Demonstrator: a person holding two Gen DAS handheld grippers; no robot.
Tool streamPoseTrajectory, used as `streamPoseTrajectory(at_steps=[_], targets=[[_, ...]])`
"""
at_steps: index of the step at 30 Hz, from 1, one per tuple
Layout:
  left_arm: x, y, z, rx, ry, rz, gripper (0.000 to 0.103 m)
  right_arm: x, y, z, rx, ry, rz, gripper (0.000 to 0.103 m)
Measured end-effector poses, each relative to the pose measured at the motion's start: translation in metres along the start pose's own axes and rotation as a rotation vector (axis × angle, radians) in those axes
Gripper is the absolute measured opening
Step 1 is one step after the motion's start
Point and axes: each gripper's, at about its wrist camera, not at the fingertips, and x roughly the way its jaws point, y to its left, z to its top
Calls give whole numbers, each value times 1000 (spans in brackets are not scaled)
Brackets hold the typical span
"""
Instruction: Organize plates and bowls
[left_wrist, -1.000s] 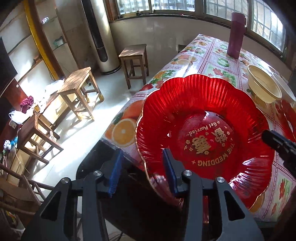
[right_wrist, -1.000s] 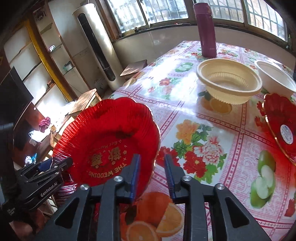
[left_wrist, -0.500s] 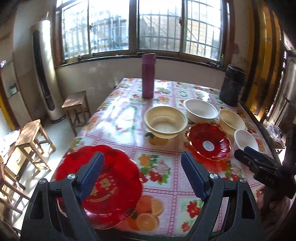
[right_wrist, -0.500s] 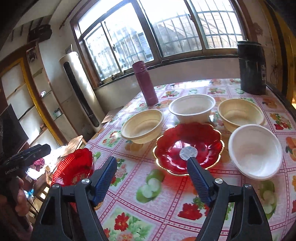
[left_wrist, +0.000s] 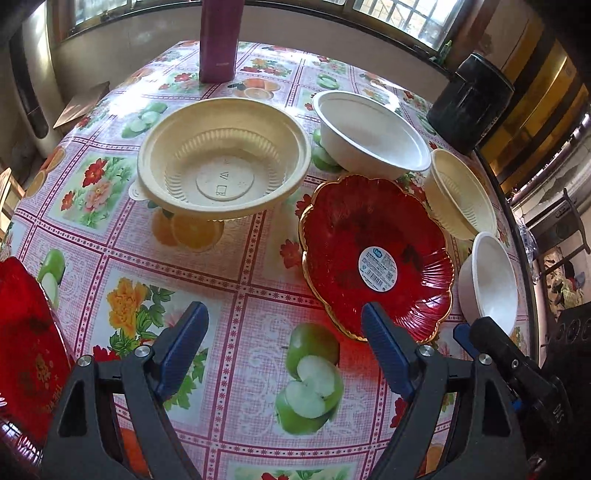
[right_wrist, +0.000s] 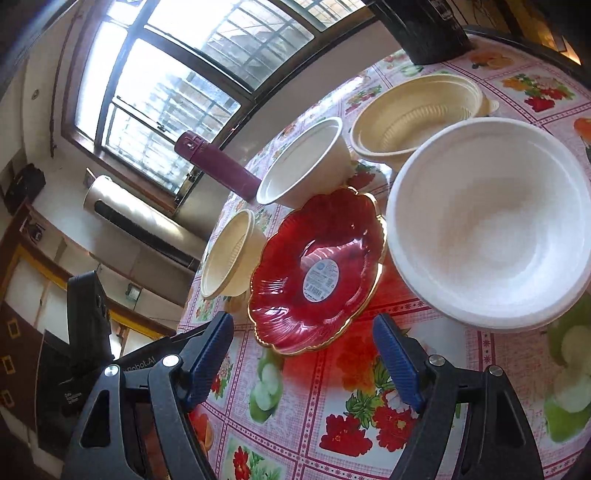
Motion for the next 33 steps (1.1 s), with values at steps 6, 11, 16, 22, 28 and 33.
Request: streamPoseTrajectory(at_steps=[6, 11, 16, 22, 28, 33], targets=[[19, 4, 15, -42, 49, 28, 85, 13, -17, 9, 91, 3, -37, 81], [32, 3, 24, -36, 74, 44, 84, 23, -20, 13, 144, 0, -56, 81], [44, 9, 32, -47, 117, 13, 59, 36, -18, 17, 154, 1, -64, 79], [48, 7, 32, -46, 117, 11, 52, 41, -13, 18, 142, -5, -84, 72], [50, 2, 36, -47, 124, -10, 42, 42, -15, 19, 148, -9, -86, 68], [54, -4, 38, -37, 126, -30, 30, 40, -18, 18, 149, -9, -96, 58]])
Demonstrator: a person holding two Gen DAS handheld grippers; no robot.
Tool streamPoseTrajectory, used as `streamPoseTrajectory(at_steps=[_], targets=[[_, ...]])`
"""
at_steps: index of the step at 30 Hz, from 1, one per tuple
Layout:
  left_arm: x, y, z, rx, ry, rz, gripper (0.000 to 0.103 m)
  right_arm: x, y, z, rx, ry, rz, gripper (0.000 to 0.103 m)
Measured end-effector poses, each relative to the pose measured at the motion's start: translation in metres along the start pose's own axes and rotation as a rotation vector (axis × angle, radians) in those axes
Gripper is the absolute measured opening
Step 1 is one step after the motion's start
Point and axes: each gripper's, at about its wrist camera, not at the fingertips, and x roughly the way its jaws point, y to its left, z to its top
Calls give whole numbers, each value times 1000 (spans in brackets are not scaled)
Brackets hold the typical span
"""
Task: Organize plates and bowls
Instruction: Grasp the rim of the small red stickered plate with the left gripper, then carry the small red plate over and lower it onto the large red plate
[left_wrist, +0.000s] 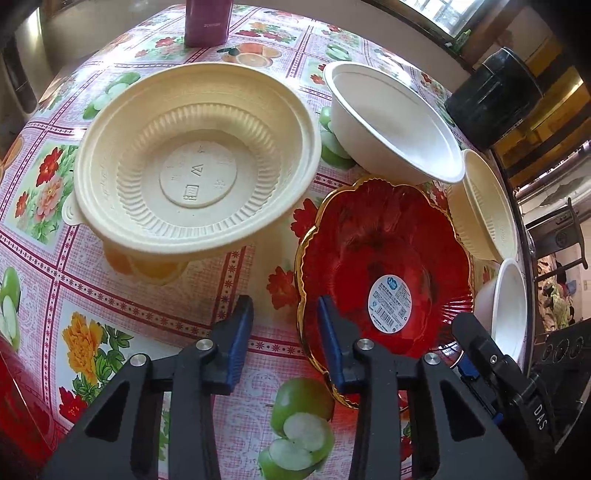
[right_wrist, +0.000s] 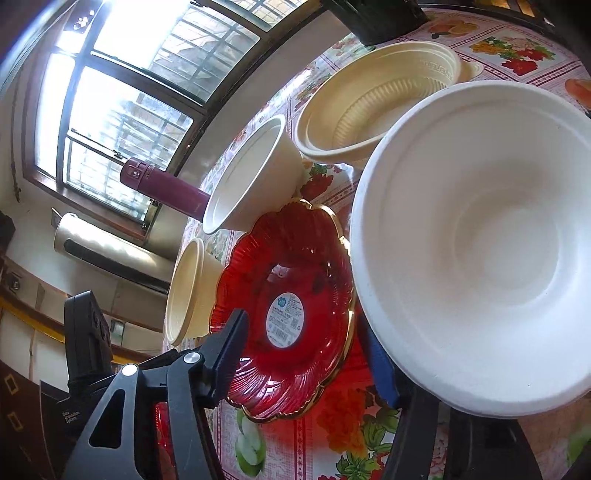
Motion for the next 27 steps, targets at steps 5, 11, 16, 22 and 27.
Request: streamPoseTrajectory(at_steps=[5, 11, 16, 22, 27], targets=[[1, -3, 1, 9, 0, -19, 19, 4, -2, 0, 6, 10, -9, 39], [0, -4, -3, 28, -23, -17, 11, 5, -8, -2, 19, 10, -35, 17], [1, -5, -2, 35, -29, -17, 11, 4, -8, -4, 2, 2, -61, 10], [-2, -5, -11, 49, -43, -3, 11, 0, -6, -8, -18, 3, -75, 10], [-8, -1, -25, 56, -52, 11, 11, -3, -4, -15, -23, 20, -76, 10]])
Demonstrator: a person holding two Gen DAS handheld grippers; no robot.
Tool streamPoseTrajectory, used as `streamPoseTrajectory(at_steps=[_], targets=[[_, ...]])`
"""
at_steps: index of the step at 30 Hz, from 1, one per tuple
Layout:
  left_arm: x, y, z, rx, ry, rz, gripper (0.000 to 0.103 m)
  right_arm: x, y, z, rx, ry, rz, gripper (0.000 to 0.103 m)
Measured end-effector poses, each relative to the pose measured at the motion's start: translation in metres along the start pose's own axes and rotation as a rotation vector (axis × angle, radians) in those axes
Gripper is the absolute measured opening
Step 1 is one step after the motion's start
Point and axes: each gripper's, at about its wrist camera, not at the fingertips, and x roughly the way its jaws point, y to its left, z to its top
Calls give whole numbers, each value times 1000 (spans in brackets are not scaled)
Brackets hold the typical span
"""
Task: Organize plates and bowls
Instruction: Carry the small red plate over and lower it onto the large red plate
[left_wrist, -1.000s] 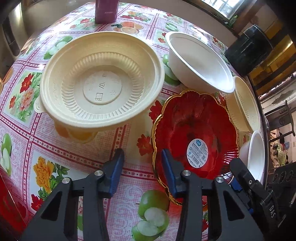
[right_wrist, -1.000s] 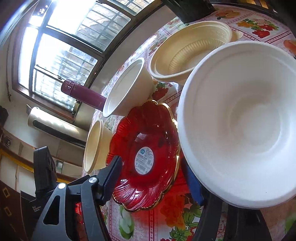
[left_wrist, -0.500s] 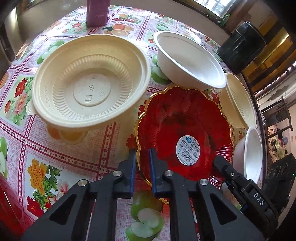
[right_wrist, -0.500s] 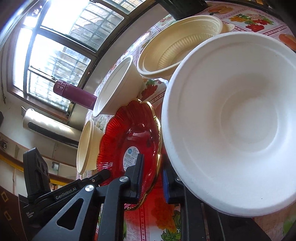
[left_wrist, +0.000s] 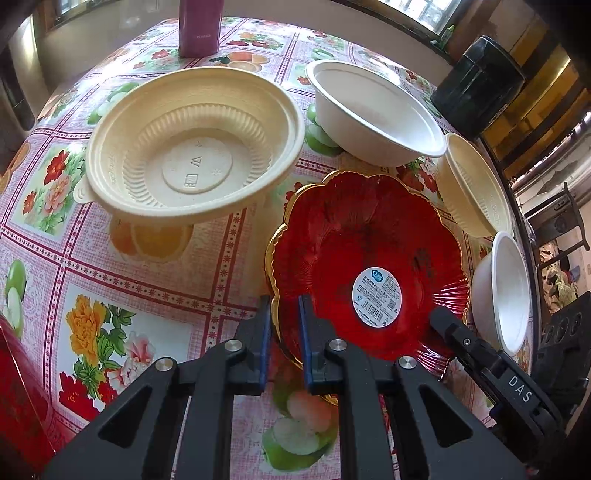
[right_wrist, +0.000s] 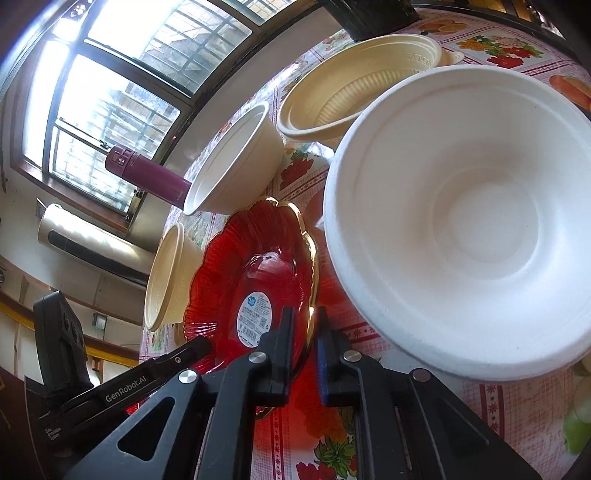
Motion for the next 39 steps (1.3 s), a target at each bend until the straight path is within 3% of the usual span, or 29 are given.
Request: streamPoseTrajectory(at_steps=[14, 30, 39], targets=[[-40, 16, -55, 35, -63, 32, 14, -27, 17, -34, -63, 30, 30, 10], [-141, 86, -84, -33, -342, 193, 14, -26, 129, -68, -268, 59, 155, 10], [-166, 153, -102, -128, -405, 303, 14, 8, 201, -112, -412, 136, 194, 10]])
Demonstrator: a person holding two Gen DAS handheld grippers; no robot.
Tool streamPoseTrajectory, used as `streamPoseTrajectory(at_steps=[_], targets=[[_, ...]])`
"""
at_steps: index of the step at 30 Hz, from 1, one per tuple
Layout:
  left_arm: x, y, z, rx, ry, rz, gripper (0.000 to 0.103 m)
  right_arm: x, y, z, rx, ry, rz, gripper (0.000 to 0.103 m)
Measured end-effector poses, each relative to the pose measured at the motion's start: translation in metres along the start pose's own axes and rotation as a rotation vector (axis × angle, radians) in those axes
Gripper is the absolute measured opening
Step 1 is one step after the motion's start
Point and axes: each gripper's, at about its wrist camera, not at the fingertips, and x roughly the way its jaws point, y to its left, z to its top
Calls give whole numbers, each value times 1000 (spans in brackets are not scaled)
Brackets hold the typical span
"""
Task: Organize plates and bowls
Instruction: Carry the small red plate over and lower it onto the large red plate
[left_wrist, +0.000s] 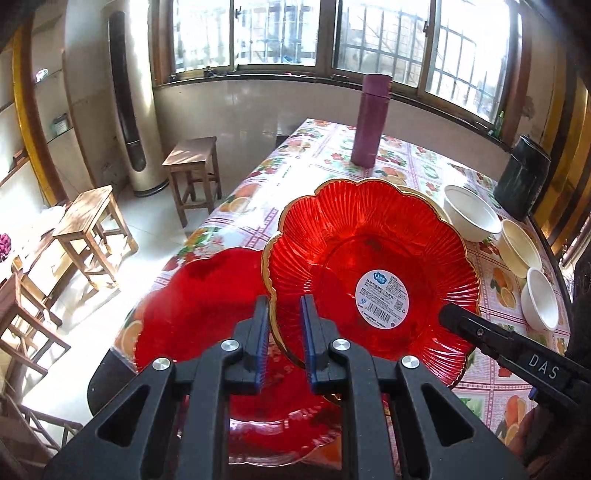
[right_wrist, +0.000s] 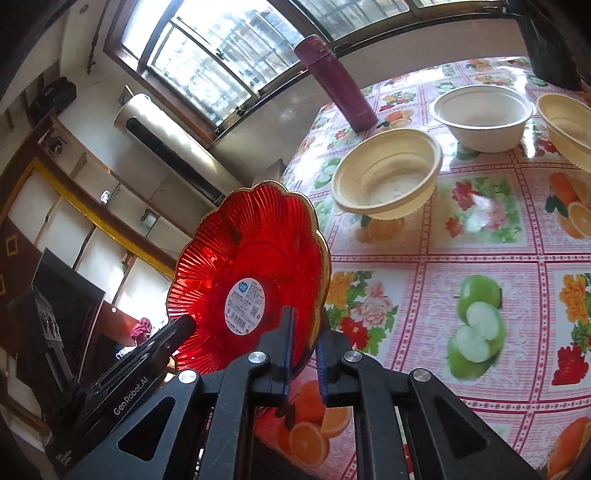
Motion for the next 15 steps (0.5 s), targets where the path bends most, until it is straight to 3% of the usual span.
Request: streamPoseTrajectory(at_steps=[15], targets=[[39, 59, -23, -71, 82, 106, 14, 70, 64, -35, -200, 104, -126, 12]])
